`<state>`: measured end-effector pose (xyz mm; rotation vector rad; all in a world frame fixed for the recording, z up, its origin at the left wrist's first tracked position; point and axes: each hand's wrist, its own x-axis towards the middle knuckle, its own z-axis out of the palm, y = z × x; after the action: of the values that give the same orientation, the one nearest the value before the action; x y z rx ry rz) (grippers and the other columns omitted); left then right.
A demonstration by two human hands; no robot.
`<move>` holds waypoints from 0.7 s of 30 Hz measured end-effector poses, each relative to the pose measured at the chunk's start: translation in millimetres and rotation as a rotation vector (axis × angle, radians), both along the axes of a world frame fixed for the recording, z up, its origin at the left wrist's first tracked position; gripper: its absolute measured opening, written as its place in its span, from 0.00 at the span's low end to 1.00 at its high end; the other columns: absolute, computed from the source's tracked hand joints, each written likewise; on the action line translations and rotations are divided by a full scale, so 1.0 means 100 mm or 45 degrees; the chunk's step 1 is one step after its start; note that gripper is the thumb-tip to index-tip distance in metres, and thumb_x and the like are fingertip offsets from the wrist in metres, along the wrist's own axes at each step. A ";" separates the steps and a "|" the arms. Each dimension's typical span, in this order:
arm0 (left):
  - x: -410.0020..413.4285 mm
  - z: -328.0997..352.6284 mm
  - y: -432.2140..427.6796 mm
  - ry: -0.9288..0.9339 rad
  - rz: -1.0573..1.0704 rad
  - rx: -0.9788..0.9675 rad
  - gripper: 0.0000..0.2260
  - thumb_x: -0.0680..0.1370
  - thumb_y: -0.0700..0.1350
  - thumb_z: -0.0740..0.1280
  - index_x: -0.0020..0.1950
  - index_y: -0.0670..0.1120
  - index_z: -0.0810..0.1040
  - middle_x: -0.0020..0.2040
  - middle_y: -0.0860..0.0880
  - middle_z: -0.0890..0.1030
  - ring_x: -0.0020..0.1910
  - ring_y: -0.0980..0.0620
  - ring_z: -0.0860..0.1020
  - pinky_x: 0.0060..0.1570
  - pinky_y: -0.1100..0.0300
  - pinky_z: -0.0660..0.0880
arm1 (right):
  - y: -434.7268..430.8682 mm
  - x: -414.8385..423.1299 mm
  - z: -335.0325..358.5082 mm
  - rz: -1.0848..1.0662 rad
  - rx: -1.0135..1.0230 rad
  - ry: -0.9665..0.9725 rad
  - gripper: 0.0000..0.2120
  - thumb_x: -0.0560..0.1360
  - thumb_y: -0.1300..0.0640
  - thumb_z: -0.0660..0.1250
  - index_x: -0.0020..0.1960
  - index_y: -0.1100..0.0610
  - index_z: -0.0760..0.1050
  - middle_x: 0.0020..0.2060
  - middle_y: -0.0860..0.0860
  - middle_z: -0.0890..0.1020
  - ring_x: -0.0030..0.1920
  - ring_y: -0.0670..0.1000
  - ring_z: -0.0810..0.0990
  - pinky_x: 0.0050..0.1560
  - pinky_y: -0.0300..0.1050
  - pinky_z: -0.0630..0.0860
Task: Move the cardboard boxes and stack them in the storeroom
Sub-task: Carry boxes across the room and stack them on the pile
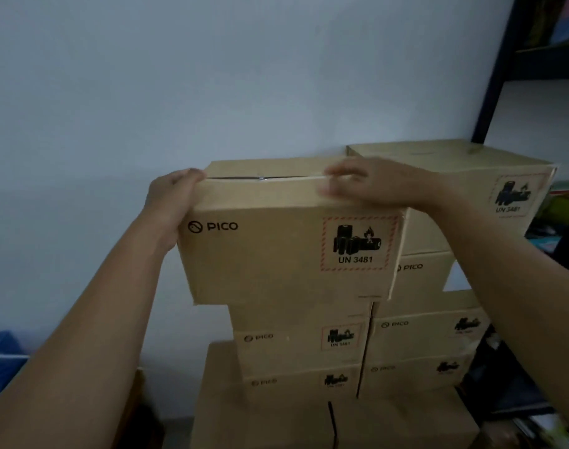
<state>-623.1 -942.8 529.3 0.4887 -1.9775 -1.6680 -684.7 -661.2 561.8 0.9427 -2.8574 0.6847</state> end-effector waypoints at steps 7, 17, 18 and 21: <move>-0.38 -0.12 -0.07 0.195 0.025 -0.947 0.17 0.72 0.66 0.68 0.52 0.56 0.84 0.52 0.60 0.82 0.56 0.58 0.78 0.54 0.58 0.73 | -0.19 -0.40 -0.10 -0.065 0.327 0.313 0.32 0.73 0.42 0.68 0.74 0.45 0.62 0.72 0.43 0.67 0.71 0.48 0.65 0.68 0.47 0.62; -0.64 -0.13 -0.13 0.051 -0.114 -1.339 0.42 0.55 0.80 0.60 0.63 0.61 0.78 0.66 0.63 0.75 0.66 0.59 0.72 0.59 0.56 0.69 | -0.16 -0.71 -0.30 0.056 0.165 0.466 0.27 0.75 0.44 0.67 0.71 0.51 0.67 0.64 0.46 0.75 0.64 0.49 0.71 0.64 0.46 0.67; -0.63 -0.14 -0.12 0.048 -0.114 -1.333 0.41 0.56 0.80 0.61 0.63 0.60 0.78 0.66 0.63 0.75 0.66 0.58 0.72 0.59 0.56 0.69 | -0.15 -0.70 -0.32 0.033 0.161 0.503 0.27 0.75 0.43 0.67 0.71 0.51 0.67 0.65 0.46 0.74 0.65 0.50 0.71 0.65 0.47 0.67; -0.58 -0.18 -0.06 0.076 -0.025 -1.359 0.36 0.61 0.75 0.67 0.64 0.57 0.78 0.66 0.58 0.76 0.66 0.55 0.72 0.62 0.53 0.69 | -0.15 -0.62 -0.44 -0.138 0.135 0.588 0.28 0.75 0.42 0.65 0.71 0.51 0.67 0.67 0.48 0.73 0.69 0.52 0.68 0.68 0.50 0.62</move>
<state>-680.6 -948.5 511.1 0.0061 -2.4462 -0.4344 -746.3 -675.8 518.2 0.8206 -2.5251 0.2620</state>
